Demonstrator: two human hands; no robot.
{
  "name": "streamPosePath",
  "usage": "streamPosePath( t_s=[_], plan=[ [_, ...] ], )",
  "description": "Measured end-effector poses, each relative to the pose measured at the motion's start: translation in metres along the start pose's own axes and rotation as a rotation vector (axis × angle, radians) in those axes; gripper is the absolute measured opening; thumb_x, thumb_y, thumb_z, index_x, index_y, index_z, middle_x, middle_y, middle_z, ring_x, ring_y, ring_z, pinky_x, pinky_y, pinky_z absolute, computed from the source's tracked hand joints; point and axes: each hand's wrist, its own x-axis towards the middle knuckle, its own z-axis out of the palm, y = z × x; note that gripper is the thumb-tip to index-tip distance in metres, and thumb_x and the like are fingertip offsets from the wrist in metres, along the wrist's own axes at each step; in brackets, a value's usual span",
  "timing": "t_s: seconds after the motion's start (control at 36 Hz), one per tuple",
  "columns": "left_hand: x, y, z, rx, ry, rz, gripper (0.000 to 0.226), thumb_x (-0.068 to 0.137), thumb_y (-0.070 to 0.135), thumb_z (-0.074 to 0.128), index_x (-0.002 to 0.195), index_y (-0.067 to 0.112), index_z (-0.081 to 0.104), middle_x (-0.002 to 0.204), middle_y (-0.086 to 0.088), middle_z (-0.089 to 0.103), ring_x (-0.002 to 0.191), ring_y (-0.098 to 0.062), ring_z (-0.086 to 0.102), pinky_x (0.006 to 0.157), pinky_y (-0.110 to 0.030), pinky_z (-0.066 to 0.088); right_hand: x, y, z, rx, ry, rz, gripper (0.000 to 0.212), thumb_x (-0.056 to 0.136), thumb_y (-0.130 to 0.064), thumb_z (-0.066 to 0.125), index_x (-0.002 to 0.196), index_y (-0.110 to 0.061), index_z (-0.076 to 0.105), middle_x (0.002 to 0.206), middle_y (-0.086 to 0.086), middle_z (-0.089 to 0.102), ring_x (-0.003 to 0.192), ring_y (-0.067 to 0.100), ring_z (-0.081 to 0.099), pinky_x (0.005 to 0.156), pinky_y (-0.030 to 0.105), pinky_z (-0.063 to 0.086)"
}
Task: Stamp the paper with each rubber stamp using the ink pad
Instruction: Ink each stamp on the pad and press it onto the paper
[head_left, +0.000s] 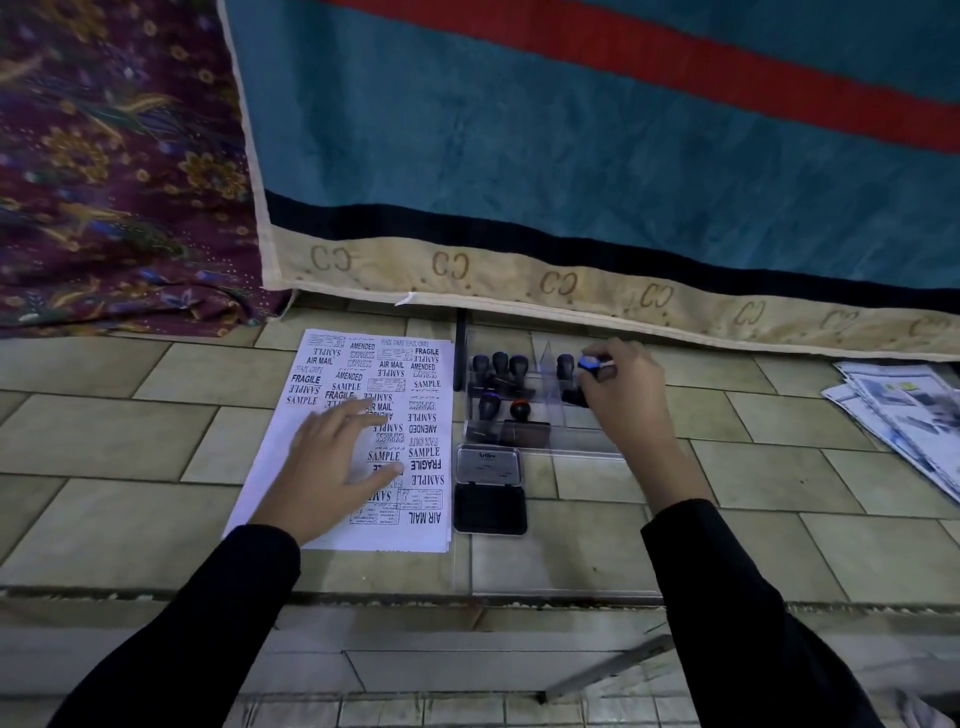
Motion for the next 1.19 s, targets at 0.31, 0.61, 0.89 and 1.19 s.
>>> streamPosePath(
  t_s=[0.31,0.61,0.89,1.19],
  plan=[
    [0.002,0.042,0.041,0.028,-0.184,0.159,0.097,0.06,0.093,0.046,0.136,0.033,0.041,0.154,0.014,0.027,0.143,-0.009,0.021,0.12,-0.039,0.014,-0.093,-0.045,0.021,0.199,-0.244,-0.145,0.023,0.076,-0.017,0.077,0.097,-0.012,0.069,0.095,0.006,0.065,0.07,0.017,0.065,0.07,0.03,0.058],
    [-0.001,0.045,0.046,-0.019,-0.194,0.171,0.088,0.063,0.086,0.051,0.134,0.036,0.042,0.145,0.029,0.026,0.135,0.01,0.013,0.118,-0.03,-0.001,-0.108,-0.039,0.025,0.201,-0.355,-0.224,0.025,0.074,-0.011,0.077,0.099,-0.012,0.069,0.095,0.004,0.065,0.072,0.014,0.065,0.071,0.023,0.055],
    [0.0,0.046,0.046,-0.017,-0.198,0.143,0.082,0.064,0.081,0.056,0.133,0.039,0.043,0.145,0.023,0.037,0.14,0.002,0.02,0.118,-0.028,0.0,-0.107,-0.04,0.022,0.205,-0.383,-0.285,0.026,0.078,-0.014,0.074,0.104,-0.014,0.069,0.096,0.002,0.065,0.074,0.011,0.065,0.074,0.026,0.056],
    [0.0,0.046,0.047,-0.006,-0.195,0.139,0.082,0.062,0.083,0.055,0.132,0.041,0.042,0.146,0.024,0.036,0.141,0.002,0.018,0.12,-0.031,0.003,-0.101,-0.041,0.028,0.196,-0.384,-0.271,0.019,0.075,-0.01,0.075,0.093,-0.006,0.07,0.091,0.006,0.066,0.078,0.019,0.064,0.075,0.037,0.055]
  ],
)
